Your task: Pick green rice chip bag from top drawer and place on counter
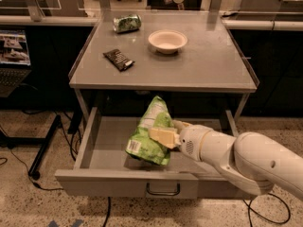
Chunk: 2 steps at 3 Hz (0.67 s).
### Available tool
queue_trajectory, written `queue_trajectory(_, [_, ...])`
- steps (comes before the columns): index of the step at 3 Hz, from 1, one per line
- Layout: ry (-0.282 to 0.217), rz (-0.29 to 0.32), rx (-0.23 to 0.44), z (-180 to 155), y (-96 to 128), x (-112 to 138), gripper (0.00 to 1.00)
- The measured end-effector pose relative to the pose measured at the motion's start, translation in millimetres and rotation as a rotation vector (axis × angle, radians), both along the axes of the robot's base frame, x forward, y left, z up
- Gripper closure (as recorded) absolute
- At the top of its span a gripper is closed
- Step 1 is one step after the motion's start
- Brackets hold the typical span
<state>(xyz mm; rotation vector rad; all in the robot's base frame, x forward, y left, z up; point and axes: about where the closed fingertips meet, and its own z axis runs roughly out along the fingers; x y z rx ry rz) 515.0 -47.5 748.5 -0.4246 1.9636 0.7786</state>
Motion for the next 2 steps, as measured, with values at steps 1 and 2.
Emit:
queue_trajectory(1, [-0.013,0.005,0.000,10.8,-3.0,-5.3,1.00])
queue_trajectory(2, [-0.070,0.060,-0.044,49.9,0.4,6.1,1.00])
